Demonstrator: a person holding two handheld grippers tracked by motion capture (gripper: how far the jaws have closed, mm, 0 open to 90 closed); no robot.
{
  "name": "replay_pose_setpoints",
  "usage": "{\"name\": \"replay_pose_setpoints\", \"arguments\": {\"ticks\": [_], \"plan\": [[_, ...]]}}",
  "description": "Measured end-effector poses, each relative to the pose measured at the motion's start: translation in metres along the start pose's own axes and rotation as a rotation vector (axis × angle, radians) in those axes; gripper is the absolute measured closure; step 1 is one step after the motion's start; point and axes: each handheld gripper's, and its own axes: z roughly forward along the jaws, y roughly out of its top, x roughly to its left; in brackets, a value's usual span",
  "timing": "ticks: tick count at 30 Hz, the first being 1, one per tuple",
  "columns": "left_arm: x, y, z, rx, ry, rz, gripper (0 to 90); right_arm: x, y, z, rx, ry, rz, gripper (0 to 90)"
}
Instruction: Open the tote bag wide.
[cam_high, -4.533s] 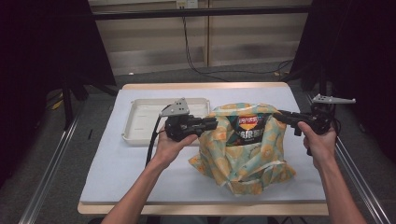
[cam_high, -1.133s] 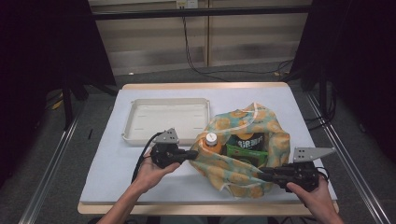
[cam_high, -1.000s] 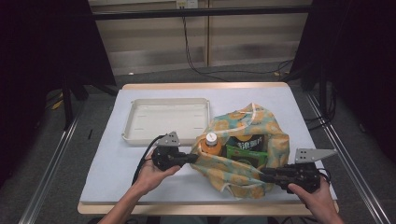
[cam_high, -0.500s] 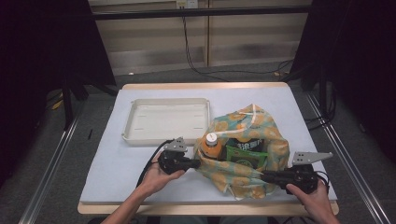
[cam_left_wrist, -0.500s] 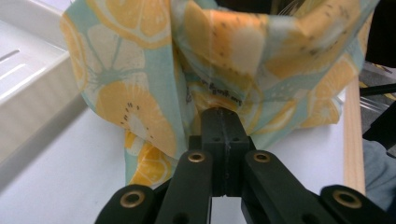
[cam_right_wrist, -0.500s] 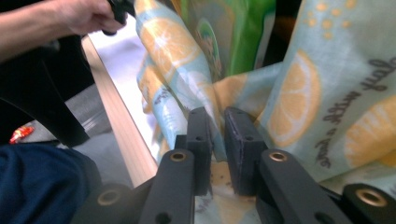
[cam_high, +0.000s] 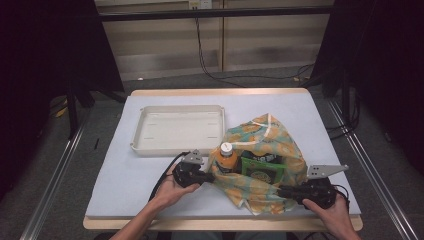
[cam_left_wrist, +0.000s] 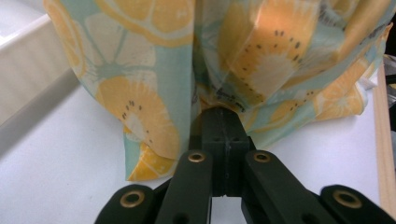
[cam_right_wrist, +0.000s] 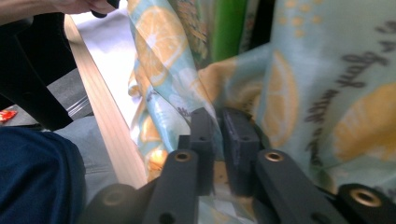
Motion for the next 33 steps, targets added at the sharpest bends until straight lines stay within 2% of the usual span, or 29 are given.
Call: {"name": "replay_pose_setpoints", "arguments": {"ticks": [1,2,4,6,7,8,16,21,23,26,30,33], "plan": [[-0.001,0.001,-0.002,0.012,0.007,0.004,90.0,0.002,0.001,-0.001,-0.017,0.001,-0.011,78.7],[-0.003,0.001,-0.003,-0.005,0.006,0.001,90.0,0.004,0.003,-0.004,-0.033,0.013,-0.019,76.4],[-0.004,0.003,-0.008,-0.040,-0.007,0.000,90.0,0.009,0.008,-0.009,-0.061,0.003,-0.036,70.9],[-0.006,0.005,-0.015,-0.060,-0.013,-0.007,84.8,0.011,0.013,-0.015,-0.093,0.004,-0.041,63.8],[-0.007,0.006,-0.018,-0.077,-0.017,-0.008,81.3,0.011,0.016,-0.019,-0.108,-0.004,-0.040,63.6],[-0.008,0.007,-0.022,-0.087,-0.008,-0.001,80.3,0.012,0.018,-0.022,-0.122,-0.006,-0.044,62.7],[-0.009,0.014,-0.051,-0.216,-0.009,-0.023,70.5,0.012,0.041,-0.054,-0.255,-0.060,-0.049,57.6],[-0.011,0.016,-0.057,-0.234,-0.006,-0.018,64.9,0.002,0.057,-0.072,-0.311,-0.124,-0.041,52.8],[-0.012,0.016,-0.059,-0.233,-0.003,-0.014,61.8,-0.004,0.066,-0.078,-0.328,-0.149,-0.039,50.6],[-0.014,0.017,-0.063,-0.257,-0.008,-0.009,58.0,-0.012,0.077,-0.081,-0.333,-0.175,-0.035,49.0],[-0.011,0.020,-0.071,-0.287,0.004,-0.016,56.6,-0.023,0.096,-0.075,-0.339,-0.208,-0.039,42.6],[-0.009,0.022,-0.076,-0.307,0.006,-0.023,58.0,-0.028,0.107,-0.069,-0.332,-0.212,-0.046,39.6]]}}
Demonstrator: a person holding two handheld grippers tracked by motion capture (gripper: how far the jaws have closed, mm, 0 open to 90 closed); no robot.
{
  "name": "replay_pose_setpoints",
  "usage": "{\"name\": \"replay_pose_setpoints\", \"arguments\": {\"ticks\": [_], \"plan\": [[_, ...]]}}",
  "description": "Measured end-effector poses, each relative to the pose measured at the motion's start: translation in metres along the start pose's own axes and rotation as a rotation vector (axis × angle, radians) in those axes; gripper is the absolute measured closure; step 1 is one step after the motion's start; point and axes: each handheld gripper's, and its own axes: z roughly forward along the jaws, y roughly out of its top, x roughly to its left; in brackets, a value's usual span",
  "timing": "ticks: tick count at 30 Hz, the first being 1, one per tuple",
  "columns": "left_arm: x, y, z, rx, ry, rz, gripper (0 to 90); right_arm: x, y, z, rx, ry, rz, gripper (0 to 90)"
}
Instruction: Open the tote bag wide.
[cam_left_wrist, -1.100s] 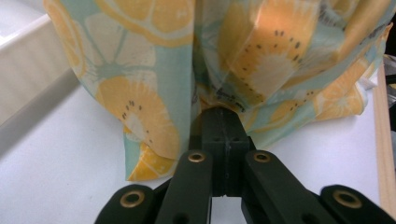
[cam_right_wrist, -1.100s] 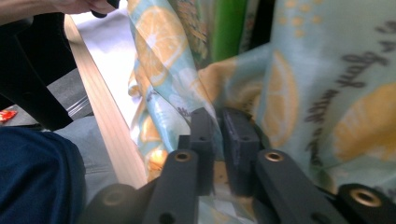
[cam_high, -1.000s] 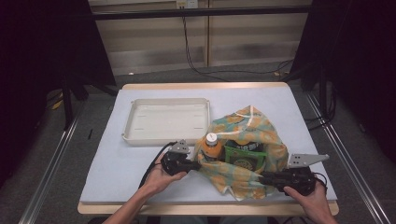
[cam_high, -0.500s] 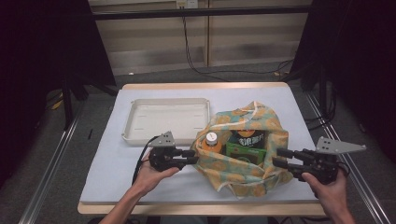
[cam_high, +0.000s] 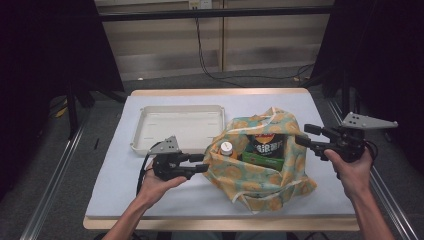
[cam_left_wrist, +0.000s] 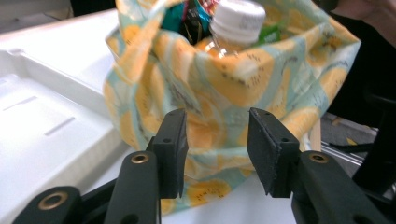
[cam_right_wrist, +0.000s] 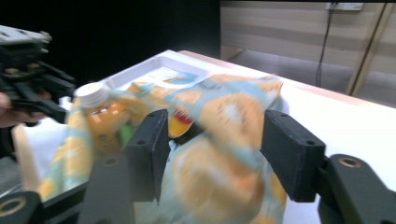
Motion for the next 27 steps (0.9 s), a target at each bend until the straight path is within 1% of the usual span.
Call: {"name": "replay_pose_setpoints", "arguments": {"ticks": [3,4,5,6,7,8,9,10,12,13,14,15,17,18,20,22,23,24,26,27], "plan": [[0.004,0.005,-0.005,-0.035,0.002,-0.005,61.7,-0.007,0.006,0.010,-0.004,-0.010,-0.001,38.3],[0.005,0.006,-0.005,-0.041,0.008,-0.004,62.7,-0.010,0.008,0.015,0.006,-0.003,0.002,37.7],[0.007,0.009,-0.006,-0.046,0.009,0.000,63.4,-0.012,0.008,0.017,0.017,-0.006,0.000,37.4],[0.009,0.012,-0.006,-0.052,0.021,-0.005,64.1,-0.013,0.008,0.022,0.039,-0.008,-0.006,36.7],[0.011,0.014,-0.005,-0.065,0.028,-0.019,64.1,-0.013,0.007,0.025,0.059,-0.011,-0.016,36.4],[0.014,0.016,-0.004,-0.068,0.025,-0.015,64.2,-0.013,0.006,0.028,0.073,-0.014,-0.028,35.5],[0.017,0.019,-0.002,-0.070,0.039,-0.014,64.2,-0.013,0.005,0.030,0.082,-0.016,-0.028,35.4],[0.019,0.022,0.001,-0.077,0.043,-0.017,64.2,-0.013,0.004,0.033,0.089,-0.014,-0.034,37.0],[0.024,0.028,0.007,-0.090,0.042,-0.027,64.1,-0.012,0.003,0.037,0.097,-0.006,-0.041,42.1],[0.027,0.031,0.010,-0.085,0.044,-0.027,63.9,-0.011,0.003,0.038,0.103,-0.004,-0.046,50.0],[0.031,0.034,0.015,-0.090,0.049,-0.033,62.7,-0.010,0.003,0.039,0.096,-0.005,-0.045,57.2],[0.033,0.036,0.019,-0.088,0.054,-0.034,60.6,-0.010,0.003,0.040,0.089,0.008,-0.042,64.0],[0.037,0.041,0.027,-0.079,0.059,-0.025,57.9,-0.011,0.004,0.040,0.071,0.018,-0.034,72.5],[0.038,0.043,0.031,-0.081,0.055,-0.026,54.6,-0.011,0.005,0.040,0.059,0.032,-0.021,75.1],[0.039,0.048,0.041,-0.068,0.058,-0.013,47.2,-0.011,0.007,0.039,0.045,0.037,-0.009,79.2],[0.040,0.053,0.050,-0.061,0.045,0.013,44.1,-0.012,0.010,0.039,0.031,0.034,-0.007,83.2],[0.040,0.055,0.055,-0.061,0.034,0.015,42.0,-0.012,0.011,0.039,0.027,0.036,-0.002,84.3],[0.040,0.057,0.059,-0.051,0.032,0.020,40.1,-0.013,0.012,0.039,0.019,0.038,0.001,85.7],[0.038,0.061,0.067,-0.046,0.016,0.027,36.6,-0.014,0.015,0.039,0.008,0.028,0.009,87.0],[0.035,0.063,0.072,-0.037,0.021,0.047,35.8,-0.014,0.016,0.040,0.001,0.029,0.012,87.3]]}}
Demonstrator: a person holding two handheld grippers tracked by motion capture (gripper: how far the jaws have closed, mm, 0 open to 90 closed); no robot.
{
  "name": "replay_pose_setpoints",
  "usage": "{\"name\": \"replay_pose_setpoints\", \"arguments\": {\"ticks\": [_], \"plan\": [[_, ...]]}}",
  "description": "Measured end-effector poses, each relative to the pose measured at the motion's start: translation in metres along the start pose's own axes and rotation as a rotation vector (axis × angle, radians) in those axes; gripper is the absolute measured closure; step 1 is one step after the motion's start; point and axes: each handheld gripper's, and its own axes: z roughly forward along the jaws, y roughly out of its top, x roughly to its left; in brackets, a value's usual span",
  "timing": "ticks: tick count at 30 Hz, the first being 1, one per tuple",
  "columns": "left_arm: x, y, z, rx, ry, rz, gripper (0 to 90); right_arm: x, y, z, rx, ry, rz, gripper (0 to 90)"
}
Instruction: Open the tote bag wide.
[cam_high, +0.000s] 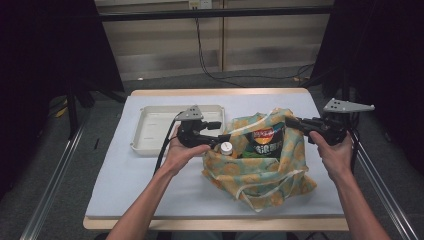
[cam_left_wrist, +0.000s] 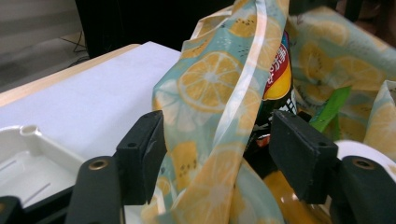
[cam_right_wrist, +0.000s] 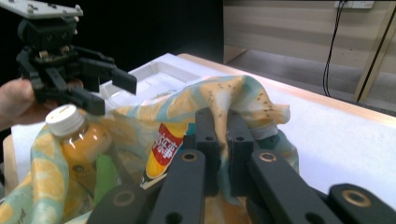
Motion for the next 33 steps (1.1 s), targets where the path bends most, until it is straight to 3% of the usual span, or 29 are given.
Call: {"name": "replay_pose_setpoints", "arguments": {"ticks": [4,7,8,11,12,19,22,23,25,27,33], "plan": [[-0.001,0.004,0.011,0.024,-0.014,0.029,34.3,-0.002,0.003,0.004,-0.019,-0.002,0.015,87.7],[0.002,0.005,0.015,0.055,0.023,0.033,41.0,-0.003,0.005,0.004,-0.034,0.008,0.028,87.6],[0.003,0.006,0.016,0.063,0.027,0.038,49.9,-0.003,0.005,0.004,-0.038,0.013,0.029,87.6],[0.007,0.007,0.013,0.022,0.014,0.005,86.3,-0.003,0.007,0.002,-0.036,0.025,0.021,85.1],[0.009,0.008,0.012,-0.002,0.012,-0.014,89.2,-0.003,0.007,0.001,-0.035,0.024,0.017,82.9],[0.012,0.018,0.014,-0.029,0.006,-0.043,90.0,-0.017,0.009,0.002,-0.036,-0.037,0.025,63.7],[0.012,0.023,0.012,-0.033,0.009,-0.035,90.0,-0.023,0.009,0.006,-0.013,-0.067,0.016,69.5],[0.011,0.024,0.011,-0.031,0.012,-0.030,90.0,-0.024,0.008,0.008,-0.009,-0.069,0.013,76.6],[0.010,0.026,0.009,-0.044,0.011,-0.036,90.0,-0.023,0.005,0.010,-0.018,-0.038,0.020,88.9],[0.011,0.027,0.006,-0.057,0.013,-0.034,90.0,-0.020,0.003,0.010,-0.020,-0.030,0.020,90.0],[0.015,0.033,-0.003,-0.098,0.035,-0.048,90.0,0.004,0.004,-0.004,-0.072,0.073,0.002,90.0]]}}
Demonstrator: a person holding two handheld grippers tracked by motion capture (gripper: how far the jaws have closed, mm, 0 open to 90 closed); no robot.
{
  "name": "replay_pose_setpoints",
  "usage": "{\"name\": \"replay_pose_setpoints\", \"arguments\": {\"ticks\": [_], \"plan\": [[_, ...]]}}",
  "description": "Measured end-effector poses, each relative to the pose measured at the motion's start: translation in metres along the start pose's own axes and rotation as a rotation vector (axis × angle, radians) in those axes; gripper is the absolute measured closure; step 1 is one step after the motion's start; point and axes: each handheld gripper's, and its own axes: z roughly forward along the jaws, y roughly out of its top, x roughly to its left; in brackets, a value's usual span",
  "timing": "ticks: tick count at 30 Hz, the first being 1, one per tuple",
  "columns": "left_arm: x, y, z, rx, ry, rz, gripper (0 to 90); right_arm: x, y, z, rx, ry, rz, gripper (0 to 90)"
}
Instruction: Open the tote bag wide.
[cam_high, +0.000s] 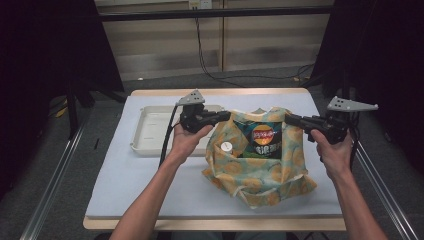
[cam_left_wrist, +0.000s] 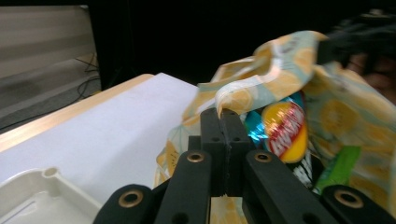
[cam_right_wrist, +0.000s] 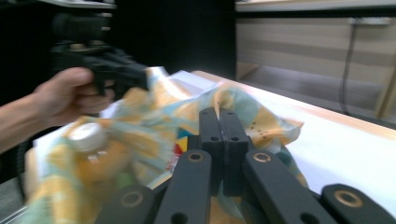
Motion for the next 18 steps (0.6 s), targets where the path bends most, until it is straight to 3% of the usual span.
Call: {"name": "replay_pose_setpoints", "arguments": {"ticks": [3,8,11,14,18], "plan": [[0.005,0.002,0.003,-0.005,0.008,-0.004,90.0,0.010,0.001,-0.004,-0.004,0.039,-0.006,90.0],[0.015,-0.003,0.021,0.014,0.029,-0.032,89.5,0.017,0.000,-0.006,0.008,0.052,-0.020,90.0],[0.022,-0.011,0.040,0.056,0.036,-0.058,89.2,0.012,-0.001,-0.004,0.016,0.048,-0.008,90.0],[0.023,-0.018,0.054,0.112,0.056,-0.045,87.9,0.011,-0.001,-0.003,0.026,0.050,-0.011,90.0],[0.027,-0.026,0.064,0.146,0.019,-0.085,87.8,0.011,-0.001,-0.002,0.030,0.047,-0.013,90.0]]}}
